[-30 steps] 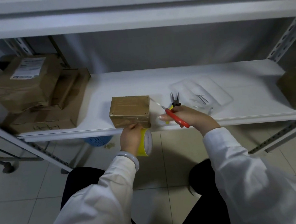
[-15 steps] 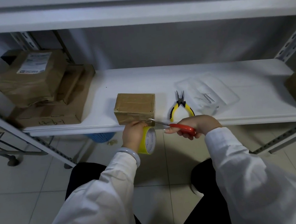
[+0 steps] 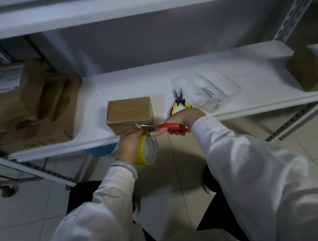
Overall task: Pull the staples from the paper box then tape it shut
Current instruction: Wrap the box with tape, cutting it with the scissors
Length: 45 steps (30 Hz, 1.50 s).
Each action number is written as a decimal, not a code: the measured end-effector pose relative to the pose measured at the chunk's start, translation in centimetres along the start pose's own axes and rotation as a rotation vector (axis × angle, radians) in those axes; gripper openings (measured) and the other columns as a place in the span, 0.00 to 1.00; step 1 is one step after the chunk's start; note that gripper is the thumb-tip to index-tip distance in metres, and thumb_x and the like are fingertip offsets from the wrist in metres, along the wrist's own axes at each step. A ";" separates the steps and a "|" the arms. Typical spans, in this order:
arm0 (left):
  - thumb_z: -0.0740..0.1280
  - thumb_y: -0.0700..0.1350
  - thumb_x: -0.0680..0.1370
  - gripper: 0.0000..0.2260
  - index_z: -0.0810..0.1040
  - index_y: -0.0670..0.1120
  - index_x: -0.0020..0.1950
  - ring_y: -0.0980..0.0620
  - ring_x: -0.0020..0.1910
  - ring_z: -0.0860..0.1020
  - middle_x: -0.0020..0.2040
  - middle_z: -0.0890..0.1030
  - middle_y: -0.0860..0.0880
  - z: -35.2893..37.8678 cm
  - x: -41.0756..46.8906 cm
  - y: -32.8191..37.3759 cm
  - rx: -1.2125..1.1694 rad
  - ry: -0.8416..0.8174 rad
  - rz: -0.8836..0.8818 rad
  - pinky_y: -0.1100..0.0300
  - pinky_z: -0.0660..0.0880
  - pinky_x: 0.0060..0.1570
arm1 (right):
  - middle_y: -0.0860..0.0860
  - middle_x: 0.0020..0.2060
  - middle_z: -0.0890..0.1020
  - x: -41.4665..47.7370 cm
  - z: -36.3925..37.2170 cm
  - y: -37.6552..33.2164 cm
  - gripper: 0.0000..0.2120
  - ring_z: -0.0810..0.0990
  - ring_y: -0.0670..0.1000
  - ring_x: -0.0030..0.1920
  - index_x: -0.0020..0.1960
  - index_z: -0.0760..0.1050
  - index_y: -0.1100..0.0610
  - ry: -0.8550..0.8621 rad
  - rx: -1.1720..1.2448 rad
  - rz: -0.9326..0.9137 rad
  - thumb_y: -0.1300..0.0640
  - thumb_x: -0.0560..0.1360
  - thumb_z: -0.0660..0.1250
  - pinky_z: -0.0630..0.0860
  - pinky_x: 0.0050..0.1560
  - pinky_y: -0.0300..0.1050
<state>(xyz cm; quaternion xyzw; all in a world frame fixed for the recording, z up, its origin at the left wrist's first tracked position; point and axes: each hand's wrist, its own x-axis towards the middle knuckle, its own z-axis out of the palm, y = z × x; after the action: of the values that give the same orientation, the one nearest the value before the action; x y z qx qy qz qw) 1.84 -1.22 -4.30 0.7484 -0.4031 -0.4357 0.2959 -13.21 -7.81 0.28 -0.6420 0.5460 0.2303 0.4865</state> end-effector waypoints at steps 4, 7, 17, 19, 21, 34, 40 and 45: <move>0.61 0.45 0.80 0.04 0.73 0.46 0.52 0.47 0.57 0.73 0.49 0.72 0.49 -0.1 0.4 -0.1 0.118 -0.021 0.003 0.58 0.66 0.55 | 0.49 0.28 0.68 0.7 -0.3 -0.3 0.26 0.65 0.48 0.28 0.35 0.69 0.54 0.052 -0.048 -0.040 0.31 0.66 0.68 0.63 0.31 0.40; 0.60 0.48 0.80 0.07 0.69 0.48 0.56 0.53 0.51 0.69 0.51 0.70 0.49 -0.3 0.6 0.0 0.180 -0.045 -0.015 0.61 0.64 0.53 | 0.49 0.26 0.72 1.0 -0.5 -0.3 0.26 0.69 0.49 0.27 0.35 0.73 0.56 0.133 -0.130 -0.088 0.31 0.64 0.69 0.65 0.29 0.38; 0.61 0.47 0.80 0.06 0.67 0.46 0.53 0.57 0.40 0.71 0.39 0.70 0.53 -0.2 0.4 -0.8 0.164 0.007 0.158 0.59 0.66 0.51 | 0.48 0.18 0.73 1.5 -0.5 0.0 0.27 0.69 0.48 0.22 0.30 0.75 0.57 0.246 -0.172 -0.161 0.32 0.63 0.70 0.67 0.31 0.39; 0.61 0.46 0.80 0.04 0.68 0.47 0.50 0.60 0.37 0.69 0.38 0.70 0.54 -0.2 0.5 -0.9 0.246 0.039 0.241 0.60 0.70 0.49 | 0.50 0.23 0.73 2.0 -0.1 0.1 0.30 0.68 0.50 0.25 0.33 0.75 0.58 0.240 -0.140 -0.135 0.29 0.60 0.70 0.66 0.33 0.41; 0.62 0.46 0.79 0.04 0.70 0.50 0.45 0.61 0.37 0.69 0.38 0.70 0.55 0.0 0.8 -1.3 0.359 0.076 0.309 0.64 0.68 0.44 | 0.52 0.28 0.73 2.2 0.2 0.2 0.32 0.67 0.50 0.27 0.36 0.75 0.58 0.201 -0.100 -0.100 0.27 0.58 0.69 0.65 0.33 0.43; 0.61 0.49 0.79 0.14 0.75 0.43 0.61 0.47 0.62 0.74 0.62 0.77 0.44 -1.3 -0.1 -2.6 0.445 0.022 0.114 0.58 0.66 0.63 | 0.52 0.37 0.76 2.1 0.6 0.0 0.36 0.70 0.50 0.31 0.46 0.77 0.56 0.180 -0.185 -0.046 0.25 0.56 0.67 0.68 0.36 0.43; 0.60 0.49 0.80 0.17 0.72 0.44 0.66 0.47 0.66 0.71 0.67 0.73 0.44 -1.9 -0.7 -2.9 0.495 0.081 0.169 0.59 0.62 0.67 | 0.50 0.36 0.75 1.4 1.0 0.7 0.42 0.71 0.50 0.31 0.54 0.75 0.53 0.073 -0.199 -0.068 0.24 0.53 0.68 0.71 0.36 0.42; 0.60 0.47 0.80 0.18 0.70 0.44 0.68 0.47 0.69 0.69 0.69 0.71 0.45 -1.8 -1.0 -3.1 0.497 0.078 0.111 0.60 0.60 0.69 | 0.50 0.39 0.77 -2.5 -1.0 -0.9 0.30 0.76 0.51 0.42 0.49 0.77 0.56 0.388 -0.253 -0.241 0.31 0.63 0.70 0.73 0.45 0.44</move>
<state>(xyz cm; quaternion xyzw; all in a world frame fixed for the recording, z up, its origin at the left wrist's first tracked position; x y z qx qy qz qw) 4.20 1.39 -5.54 0.7912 -0.5265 -0.2770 0.1419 -13.30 -7.59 3.10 -0.7903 0.5155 0.1100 0.3125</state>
